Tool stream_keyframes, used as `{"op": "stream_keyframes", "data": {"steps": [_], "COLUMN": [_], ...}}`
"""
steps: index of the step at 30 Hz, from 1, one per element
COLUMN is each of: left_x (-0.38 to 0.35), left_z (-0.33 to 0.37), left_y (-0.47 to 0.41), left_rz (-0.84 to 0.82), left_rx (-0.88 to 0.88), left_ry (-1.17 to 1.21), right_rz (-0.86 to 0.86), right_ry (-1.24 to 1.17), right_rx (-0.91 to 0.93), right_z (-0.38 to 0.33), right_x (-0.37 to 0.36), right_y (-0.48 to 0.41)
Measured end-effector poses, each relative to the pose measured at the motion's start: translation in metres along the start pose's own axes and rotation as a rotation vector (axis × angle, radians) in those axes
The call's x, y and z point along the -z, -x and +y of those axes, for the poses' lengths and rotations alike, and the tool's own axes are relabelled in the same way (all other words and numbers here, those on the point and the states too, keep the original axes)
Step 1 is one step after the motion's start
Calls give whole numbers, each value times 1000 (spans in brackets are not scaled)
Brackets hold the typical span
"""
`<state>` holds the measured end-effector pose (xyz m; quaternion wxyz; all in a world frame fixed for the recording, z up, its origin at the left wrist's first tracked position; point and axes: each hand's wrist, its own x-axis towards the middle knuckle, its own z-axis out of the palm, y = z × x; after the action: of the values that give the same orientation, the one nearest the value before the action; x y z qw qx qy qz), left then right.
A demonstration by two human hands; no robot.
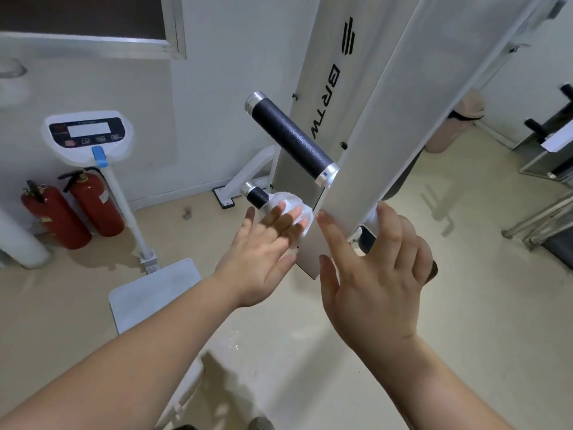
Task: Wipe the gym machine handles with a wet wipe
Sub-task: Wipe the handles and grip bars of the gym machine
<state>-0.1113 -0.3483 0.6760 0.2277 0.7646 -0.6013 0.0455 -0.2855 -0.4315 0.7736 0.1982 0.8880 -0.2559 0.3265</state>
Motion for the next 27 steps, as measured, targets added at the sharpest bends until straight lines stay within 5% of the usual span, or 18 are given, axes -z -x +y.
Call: {"op": "stream_keyframes", "data": {"steps": [14, 20, 27], "left_x": [50, 62, 71], "left_z": [-66, -88, -102], "left_y": [9, 6, -12], "left_rz": [-164, -177, -258], "left_rx": [-256, -369, -377], "left_ry": [-202, -255, -236], "right_rz": [-167, -377, -528], "right_ry": [32, 48, 11], "right_rx": [-394, -269, -445], "right_z": [-109, -162, -175], "right_x": [5, -16, -54], "right_y": [21, 38, 30]}}
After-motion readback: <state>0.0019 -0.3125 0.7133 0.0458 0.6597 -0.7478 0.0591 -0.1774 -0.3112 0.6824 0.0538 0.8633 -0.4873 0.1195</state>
